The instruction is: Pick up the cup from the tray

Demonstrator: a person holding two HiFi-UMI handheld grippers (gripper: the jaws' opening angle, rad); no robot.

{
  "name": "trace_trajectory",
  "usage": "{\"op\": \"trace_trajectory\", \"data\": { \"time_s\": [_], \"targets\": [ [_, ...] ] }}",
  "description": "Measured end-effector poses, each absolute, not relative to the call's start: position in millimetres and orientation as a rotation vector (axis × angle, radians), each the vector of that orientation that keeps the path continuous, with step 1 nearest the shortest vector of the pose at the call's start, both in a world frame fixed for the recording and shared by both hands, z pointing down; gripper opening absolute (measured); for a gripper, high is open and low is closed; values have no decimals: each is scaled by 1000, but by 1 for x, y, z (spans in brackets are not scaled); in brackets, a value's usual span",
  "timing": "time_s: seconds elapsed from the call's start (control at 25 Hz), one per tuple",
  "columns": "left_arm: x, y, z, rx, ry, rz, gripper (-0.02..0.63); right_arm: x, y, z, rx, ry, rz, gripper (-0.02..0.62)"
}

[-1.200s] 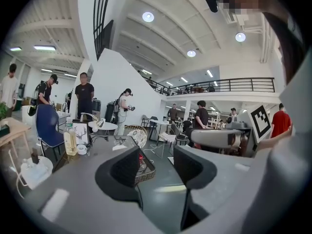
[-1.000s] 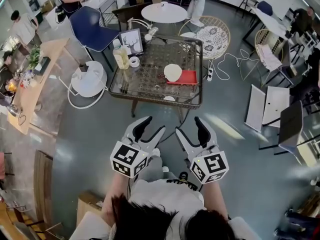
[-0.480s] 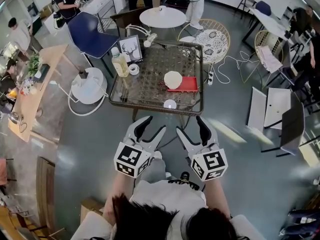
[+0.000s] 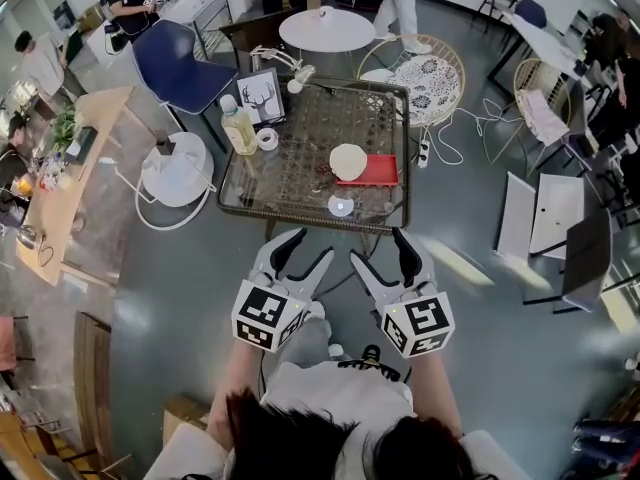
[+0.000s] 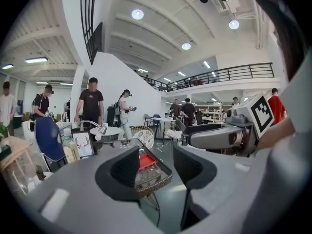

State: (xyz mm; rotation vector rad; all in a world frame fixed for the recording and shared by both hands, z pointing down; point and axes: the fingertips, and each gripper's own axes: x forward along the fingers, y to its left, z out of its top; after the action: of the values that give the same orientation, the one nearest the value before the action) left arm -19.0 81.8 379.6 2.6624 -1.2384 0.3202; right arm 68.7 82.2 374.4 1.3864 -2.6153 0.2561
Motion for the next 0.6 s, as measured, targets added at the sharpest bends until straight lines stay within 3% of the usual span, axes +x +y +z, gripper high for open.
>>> {"op": "trace_trajectory", "data": {
  "time_s": [0.6],
  "targets": [
    [-24, 25, 384, 2663, -1220, 342, 199, 70, 30, 375, 1435, -2564, 250, 353]
  ]
}}
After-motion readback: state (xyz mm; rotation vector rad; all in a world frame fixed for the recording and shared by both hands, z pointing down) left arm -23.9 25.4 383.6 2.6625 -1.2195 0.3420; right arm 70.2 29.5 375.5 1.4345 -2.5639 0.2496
